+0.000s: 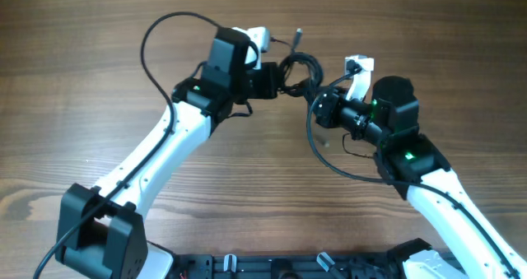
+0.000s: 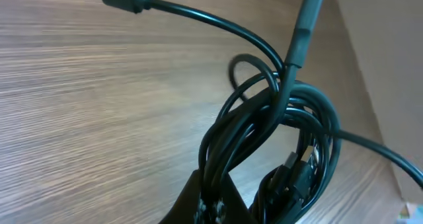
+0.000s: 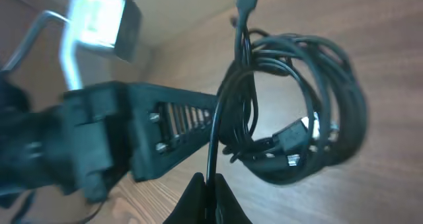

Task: Untangle cables

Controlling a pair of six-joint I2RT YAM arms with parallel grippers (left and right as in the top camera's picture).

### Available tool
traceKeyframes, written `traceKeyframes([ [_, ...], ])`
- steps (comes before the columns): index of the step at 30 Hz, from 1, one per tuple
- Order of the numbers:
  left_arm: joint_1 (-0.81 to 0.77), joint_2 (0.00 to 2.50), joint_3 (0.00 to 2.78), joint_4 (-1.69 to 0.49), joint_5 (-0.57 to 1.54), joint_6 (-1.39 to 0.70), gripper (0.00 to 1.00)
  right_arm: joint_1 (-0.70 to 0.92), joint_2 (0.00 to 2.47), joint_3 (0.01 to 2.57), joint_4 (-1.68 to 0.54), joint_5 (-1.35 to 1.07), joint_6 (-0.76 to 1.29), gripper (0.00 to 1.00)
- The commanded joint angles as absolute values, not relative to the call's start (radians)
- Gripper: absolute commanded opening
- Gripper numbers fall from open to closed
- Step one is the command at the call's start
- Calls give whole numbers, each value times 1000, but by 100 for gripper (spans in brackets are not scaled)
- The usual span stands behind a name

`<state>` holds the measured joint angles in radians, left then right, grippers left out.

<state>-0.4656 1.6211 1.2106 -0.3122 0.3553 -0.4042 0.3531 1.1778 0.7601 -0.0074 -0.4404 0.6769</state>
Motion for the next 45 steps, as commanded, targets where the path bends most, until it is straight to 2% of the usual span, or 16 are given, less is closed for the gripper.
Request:
traceKeyframes([
  [1,-516,1603,1225,-303,356,-344,4,357,1190,778,-20,-413,683,5],
  [6,-571,1602,1225,-302,347,-343,4,347,1190,778,-100,-253,787,5],
  [12,-625,1603,1225,-315,345,-291,4,342,1187,778,-86,-95,784,5],
  [16,-624,1603,1225,-394,131,-311,4,297,1147,778,-5,-185,759,5],
  [18,-627,1603,1225,-402,141,-322,4,297,1134,778,8,-179,759,5],
  [21,-632,1603,1225,-450,145,-323,4,297,1137,778,164,-179,754,5],
  [25,-633,1603,1225,-524,303,-322,4,297,1184,778,211,-154,509,5],
  [28,-633,1602,1225,-561,341,-322,4,297,1192,778,226,-154,337,5],
  [30,-627,1602,1225,-559,424,-323,4,297,1192,778,209,-157,277,5],
  [32,-611,1602,1225,-558,532,-331,4,298,1192,778,181,-157,256,5],
  [34,-575,1602,1225,-556,546,-427,4,298,1192,778,149,-167,237,5],
  [39,-432,1602,1225,-482,550,-694,4,298,1192,778,88,-407,154,5],
  [45,-461,1603,1225,-358,601,-763,4,298,1218,778,-4,-435,157,5],
])
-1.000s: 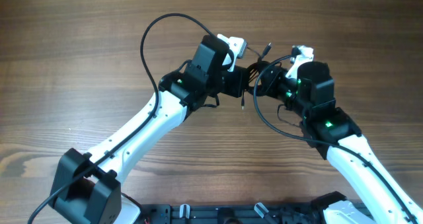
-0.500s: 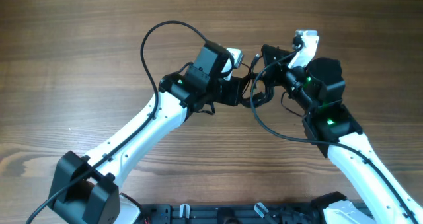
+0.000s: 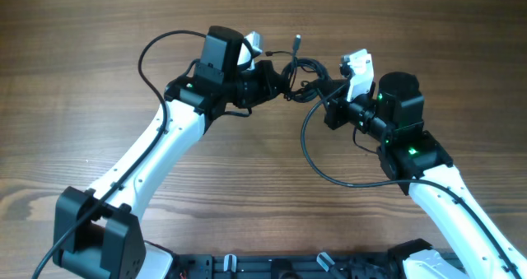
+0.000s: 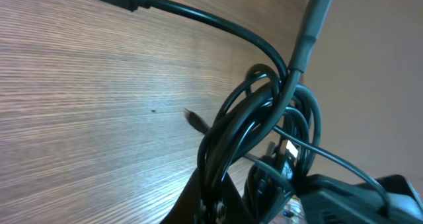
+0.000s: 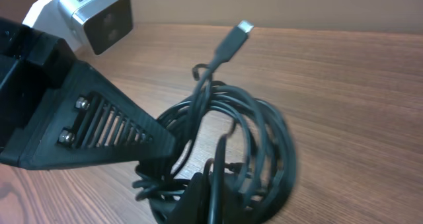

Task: Untangle cables

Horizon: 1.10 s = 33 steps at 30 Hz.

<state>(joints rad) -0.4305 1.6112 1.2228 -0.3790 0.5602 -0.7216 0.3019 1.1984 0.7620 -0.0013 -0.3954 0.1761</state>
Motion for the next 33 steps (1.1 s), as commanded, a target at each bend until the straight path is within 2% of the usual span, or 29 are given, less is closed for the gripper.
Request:
traceKeyframes([
  [1,-482,1603,1225,-358,601,-736,4,298,1219,778,14,-455,158,4],
  [4,-529,1603,1225,-355,558,-707,4,298,1219,778,46,-472,164,6],
  [5,-536,1603,1225,-347,557,-707,4,298,1219,778,37,-468,165,11],
  [6,-538,1603,1225,-334,557,-707,4,298,1218,778,22,-468,165,24],
  [7,-533,1603,1225,-320,546,-709,4,295,1212,780,25,-468,206,77],
  [8,-518,1603,1225,-322,509,-729,4,283,1190,786,31,-469,291,100],
  [10,-466,1603,1225,-328,458,-889,4,230,1102,789,42,-469,418,100],
  [12,-418,1603,1225,-324,451,-1026,4,177,1025,789,-6,-469,448,100],
  [17,-360,1603,1225,-317,451,-1418,7,187,1037,787,-245,-520,295,100],
  [19,-364,1603,1225,-317,451,-1532,7,224,1114,786,-230,-641,283,100],
  [24,-382,1603,1225,-317,515,-1535,4,358,1359,786,-17,-674,179,99],
  [26,-391,1603,1225,-318,535,-1534,4,366,1435,786,90,-612,186,91],
  [27,-395,1603,1225,-318,535,-1534,4,366,1462,786,131,-562,186,84],
  [28,-402,1603,1225,-317,534,-1534,4,366,1480,786,165,-542,186,71],
  [29,-404,1603,1225,-317,534,-1534,4,366,1482,786,175,-543,186,36],
  [30,-404,1603,1225,-317,534,-1534,4,366,1481,786,173,-543,187,12],
  [31,-404,1603,1225,-317,534,-1534,4,365,1481,786,169,-542,187,4],
  [33,-398,1603,1225,-316,533,-1525,4,352,1471,786,129,-542,214,4],
])
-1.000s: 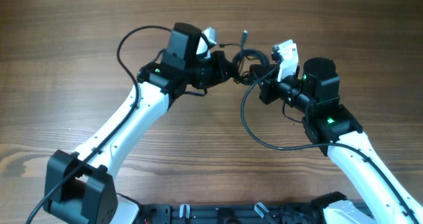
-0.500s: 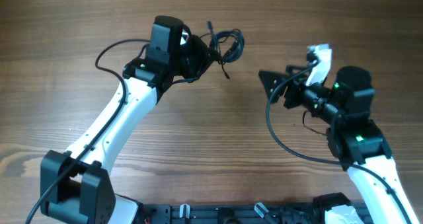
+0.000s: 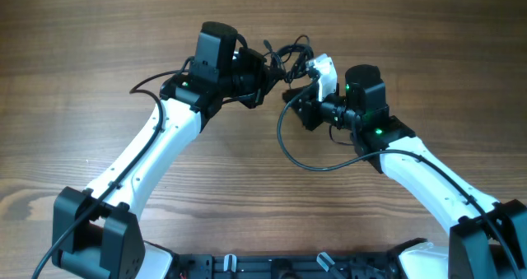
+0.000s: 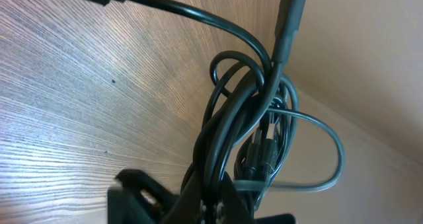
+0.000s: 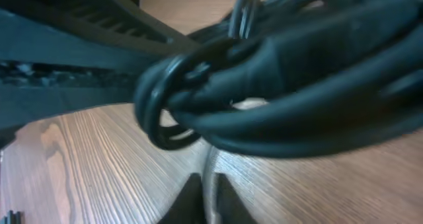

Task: Untangle cables

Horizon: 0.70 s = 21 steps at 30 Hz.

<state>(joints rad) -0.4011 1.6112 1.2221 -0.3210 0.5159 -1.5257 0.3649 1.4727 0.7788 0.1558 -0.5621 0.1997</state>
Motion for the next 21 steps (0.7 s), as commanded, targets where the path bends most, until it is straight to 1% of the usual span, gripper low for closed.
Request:
traceKeyframes([
  [1,-385,1603,1225,-317,534,-1496,4,327,1450,786,72,-542,247,4],
  [3,-337,1602,1225,-316,536,-1395,4,247,1400,786,-73,-539,306,4],
  [6,-286,1603,1225,-228,666,-1256,4,155,1383,786,-260,-515,315,4],
  [8,-278,1603,1225,-147,781,-1117,4,128,1383,786,-313,-454,315,4],
  [10,-279,1603,1225,-131,875,-967,4,105,1383,786,-312,-441,317,4],
  [11,-279,1603,1225,-135,899,-908,4,96,1383,786,-303,-442,318,11],
  [12,-279,1603,1225,-152,908,-846,4,81,1382,788,-297,-450,319,54],
  [13,-279,1603,1225,-162,908,-806,4,68,1380,789,-296,-470,322,91],
  [14,-279,1603,1225,-178,904,-712,4,44,1370,791,-297,-523,321,100],
  [16,-279,1603,1225,-199,901,-575,4,-5,1348,791,-289,-667,322,100],
  [18,-292,1603,1225,-199,901,-416,4,-49,1341,791,-239,-947,320,100],
  [20,-320,1603,1225,-199,900,-317,4,-49,1341,791,-177,-1079,314,100],
  [21,-339,1603,1225,-199,900,-284,4,-49,1341,791,-154,-1105,314,100],
])
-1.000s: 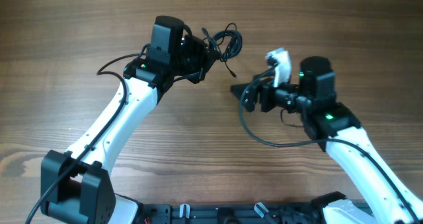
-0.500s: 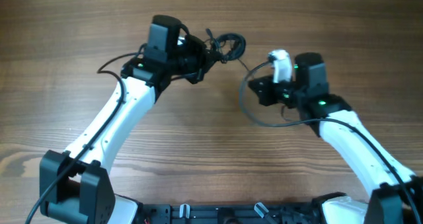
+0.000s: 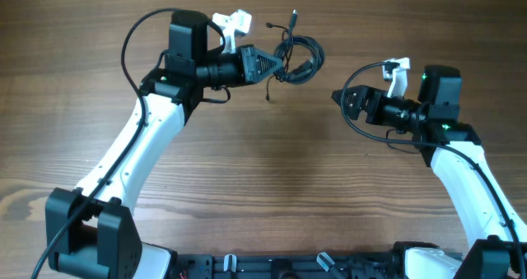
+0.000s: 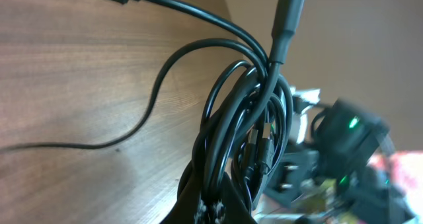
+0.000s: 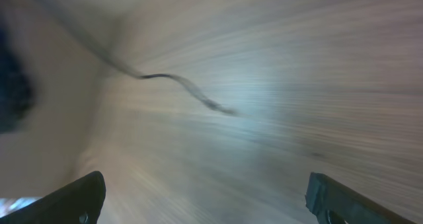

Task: Untangle cables

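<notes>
A tangled bundle of black cables [image 3: 300, 55] hangs above the far middle of the table, with my left gripper [image 3: 276, 65] shut on it. The left wrist view has the coils [image 4: 244, 118] rising out of the shut left gripper [image 4: 211, 207]. A straight connector [image 4: 289, 12] sticks up from them and a thin strand [image 4: 79, 145] trails off to the left. My right gripper [image 3: 339, 98] is off to the right, apart from the bundle. In its blurred wrist view the right gripper [image 5: 210, 201] stands wide open and empty, with a thin cable end [image 5: 185, 85] far ahead.
The wooden table [image 3: 247, 172] lies under both arms. The right arm's own black lead [image 3: 362, 124] loops beside its wrist. A black rail [image 3: 288, 267] runs along the near edge.
My right gripper was shut on a strand right at the bundle. It is now open, empty and off to the right. The left gripper has shifted left with the bundle, and a strand hangs loose.
At first both grippers were shut on the bundle between them, near the table's far middle. They stayed so at the following two moments, standing closer together and further left. Now only the left gripper has the bundle, and the right one is open and apart.
</notes>
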Controlling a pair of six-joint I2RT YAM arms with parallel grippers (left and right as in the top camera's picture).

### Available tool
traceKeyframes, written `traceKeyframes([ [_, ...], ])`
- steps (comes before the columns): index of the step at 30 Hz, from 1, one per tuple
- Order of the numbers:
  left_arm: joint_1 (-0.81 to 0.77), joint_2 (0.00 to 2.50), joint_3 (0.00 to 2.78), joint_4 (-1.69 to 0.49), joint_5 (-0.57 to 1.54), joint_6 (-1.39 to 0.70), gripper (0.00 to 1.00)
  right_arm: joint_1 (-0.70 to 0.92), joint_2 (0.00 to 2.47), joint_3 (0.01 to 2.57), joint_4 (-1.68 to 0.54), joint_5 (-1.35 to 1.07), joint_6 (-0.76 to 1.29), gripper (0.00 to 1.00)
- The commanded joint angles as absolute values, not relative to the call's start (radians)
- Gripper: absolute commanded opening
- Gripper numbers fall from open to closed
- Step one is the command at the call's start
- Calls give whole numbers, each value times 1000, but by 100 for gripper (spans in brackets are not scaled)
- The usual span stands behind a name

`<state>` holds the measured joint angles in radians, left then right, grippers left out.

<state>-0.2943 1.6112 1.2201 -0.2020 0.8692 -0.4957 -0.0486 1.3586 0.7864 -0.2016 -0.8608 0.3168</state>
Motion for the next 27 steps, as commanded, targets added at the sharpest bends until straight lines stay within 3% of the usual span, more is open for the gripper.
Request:
traceKeyframes([
  [1,-351,1603,1225,-199,900,-259,4,-49,1341,791,-133,-1109,314,100],
  [4,-391,1603,1225,-302,899,-121,4,-52,1341,791,-36,-1068,318,100],
  [7,-388,1603,1225,-437,786,-52,4,-59,1341,791,72,-1075,455,100],
  [12,-391,1603,1225,-469,749,136,4,-59,1342,791,112,-1075,607,97],
  [15,-391,1603,1225,-476,743,308,4,-59,1343,791,112,-1075,850,62],
  [17,-391,1603,1225,-496,738,429,4,-59,1343,791,112,-1076,951,52],
  [27,-454,1603,1225,-481,743,441,4,-43,1351,790,110,-1098,965,58],
])
